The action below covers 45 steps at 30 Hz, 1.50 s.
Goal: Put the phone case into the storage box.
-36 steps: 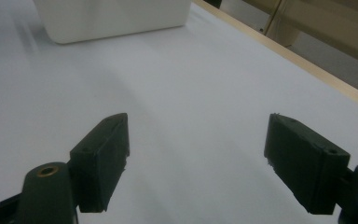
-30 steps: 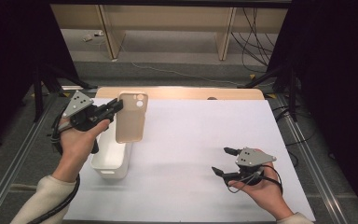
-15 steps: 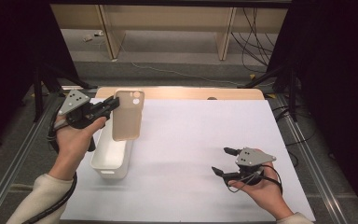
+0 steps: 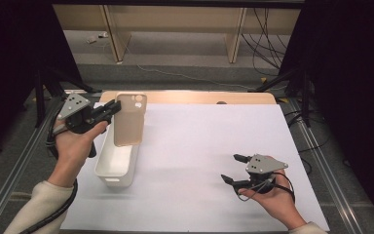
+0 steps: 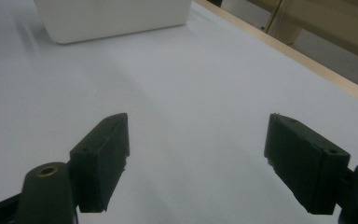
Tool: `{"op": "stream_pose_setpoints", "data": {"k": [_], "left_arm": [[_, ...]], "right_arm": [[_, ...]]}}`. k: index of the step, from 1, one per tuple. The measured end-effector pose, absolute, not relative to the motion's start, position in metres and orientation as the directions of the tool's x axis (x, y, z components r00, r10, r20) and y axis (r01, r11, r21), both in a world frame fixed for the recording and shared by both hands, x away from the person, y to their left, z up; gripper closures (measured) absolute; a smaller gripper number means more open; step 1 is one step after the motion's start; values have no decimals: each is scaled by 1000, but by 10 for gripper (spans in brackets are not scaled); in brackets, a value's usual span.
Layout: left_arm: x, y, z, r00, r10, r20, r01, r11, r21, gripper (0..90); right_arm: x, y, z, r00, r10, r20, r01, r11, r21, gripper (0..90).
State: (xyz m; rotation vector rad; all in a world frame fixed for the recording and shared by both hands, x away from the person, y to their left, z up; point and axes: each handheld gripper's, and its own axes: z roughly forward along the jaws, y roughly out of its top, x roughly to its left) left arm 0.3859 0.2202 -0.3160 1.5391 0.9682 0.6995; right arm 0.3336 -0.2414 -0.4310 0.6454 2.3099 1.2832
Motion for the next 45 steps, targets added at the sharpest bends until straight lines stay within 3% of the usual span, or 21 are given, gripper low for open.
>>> {"op": "stream_pose_setpoints", "data": {"k": [45], "left_arm": [[396, 232, -313, 472, 879, -58, 204, -45, 978, 821]], "right_arm": [[334, -242, -431, -805, 578, -135, 191, 467, 863, 233]]}}
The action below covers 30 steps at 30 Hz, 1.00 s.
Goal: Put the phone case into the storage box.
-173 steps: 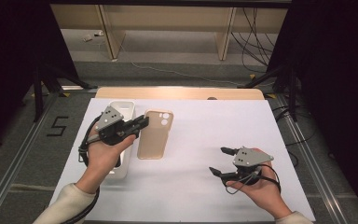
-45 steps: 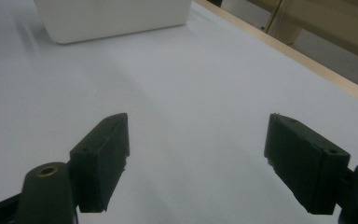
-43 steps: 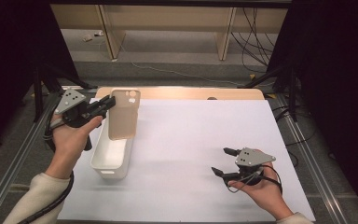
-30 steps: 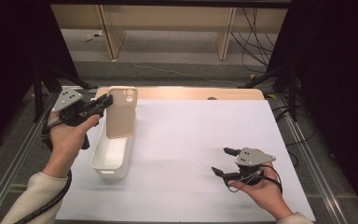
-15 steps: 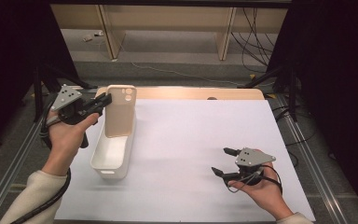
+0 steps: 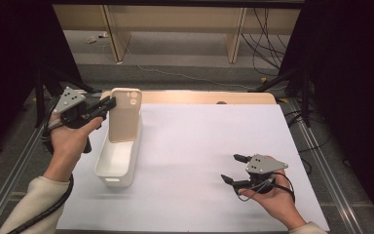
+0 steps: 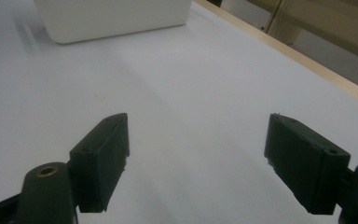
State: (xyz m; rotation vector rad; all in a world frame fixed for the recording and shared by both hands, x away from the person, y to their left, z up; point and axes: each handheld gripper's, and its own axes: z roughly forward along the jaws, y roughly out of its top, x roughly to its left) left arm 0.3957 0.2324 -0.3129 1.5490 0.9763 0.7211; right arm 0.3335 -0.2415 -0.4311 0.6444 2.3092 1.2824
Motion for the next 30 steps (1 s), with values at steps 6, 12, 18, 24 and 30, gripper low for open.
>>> {"op": "stream_pose_setpoints", "data": {"k": [6, 12, 18, 24, 30], "left_arm": [[398, 234, -313, 471, 880, -53, 204, -50, 978, 821], [400, 235, -314, 464, 884, -51, 211, -54, 976, 821], [403, 237, -314, 460, 887, -47, 212, -58, 975, 821], [407, 236, -317, 457, 888, -39, 217, -69, 974, 821], [410, 237, -318, 455, 890, -38, 219, -71, 973, 821]], "right_arm": [[334, -242, -431, -804, 578, -136, 190, 468, 863, 234], [333, -242, -431, -804, 578, -136, 190, 467, 863, 233], [334, -242, -431, -804, 579, -136, 189, 467, 864, 233], [334, -242, -431, -803, 579, -139, 188, 467, 864, 233], [334, -242, -431, -805, 578, -137, 189, 467, 864, 233]]}}
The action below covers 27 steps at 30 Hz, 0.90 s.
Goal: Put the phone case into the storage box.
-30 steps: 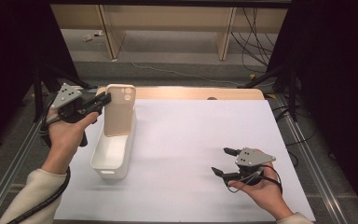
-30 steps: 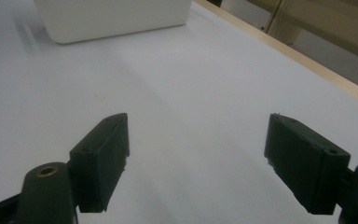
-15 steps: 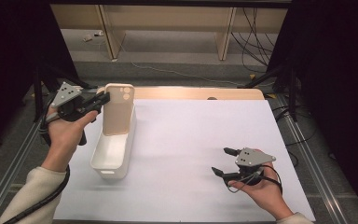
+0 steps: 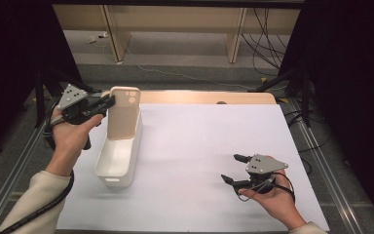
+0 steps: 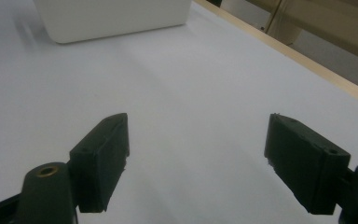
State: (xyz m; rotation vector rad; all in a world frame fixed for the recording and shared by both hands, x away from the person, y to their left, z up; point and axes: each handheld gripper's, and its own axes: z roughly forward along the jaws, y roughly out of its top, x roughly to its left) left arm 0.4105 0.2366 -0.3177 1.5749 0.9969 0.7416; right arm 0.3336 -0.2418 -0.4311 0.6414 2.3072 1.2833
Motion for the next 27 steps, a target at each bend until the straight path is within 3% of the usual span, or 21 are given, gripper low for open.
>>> {"op": "stream_pose_setpoints", "data": {"k": [27], "left_arm": [[424, 236, -318, 448, 894, -27, 217, -80, 973, 821]], "right_arm": [[334, -241, -432, -806, 576, -136, 191, 471, 861, 233]]}}
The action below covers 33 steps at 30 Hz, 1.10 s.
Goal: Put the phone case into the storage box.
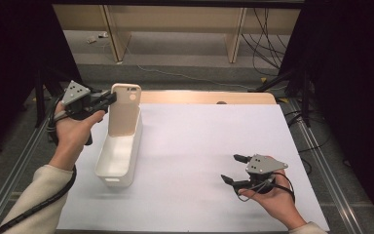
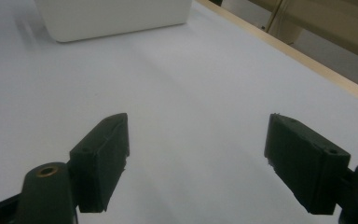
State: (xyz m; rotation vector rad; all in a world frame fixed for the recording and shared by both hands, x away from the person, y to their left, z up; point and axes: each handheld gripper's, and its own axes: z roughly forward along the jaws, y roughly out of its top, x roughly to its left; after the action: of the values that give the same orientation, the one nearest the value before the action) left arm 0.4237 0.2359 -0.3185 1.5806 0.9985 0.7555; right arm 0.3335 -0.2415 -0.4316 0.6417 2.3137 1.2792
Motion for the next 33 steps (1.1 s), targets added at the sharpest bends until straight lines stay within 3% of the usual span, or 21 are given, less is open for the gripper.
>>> {"op": "stream_pose_setpoints", "data": {"k": [33], "left_arm": [[436, 238, -321, 436, 900, -9, 217, -96, 971, 821]], "right_arm": [[334, -242, -431, -805, 578, -135, 188, 464, 866, 233]]}}
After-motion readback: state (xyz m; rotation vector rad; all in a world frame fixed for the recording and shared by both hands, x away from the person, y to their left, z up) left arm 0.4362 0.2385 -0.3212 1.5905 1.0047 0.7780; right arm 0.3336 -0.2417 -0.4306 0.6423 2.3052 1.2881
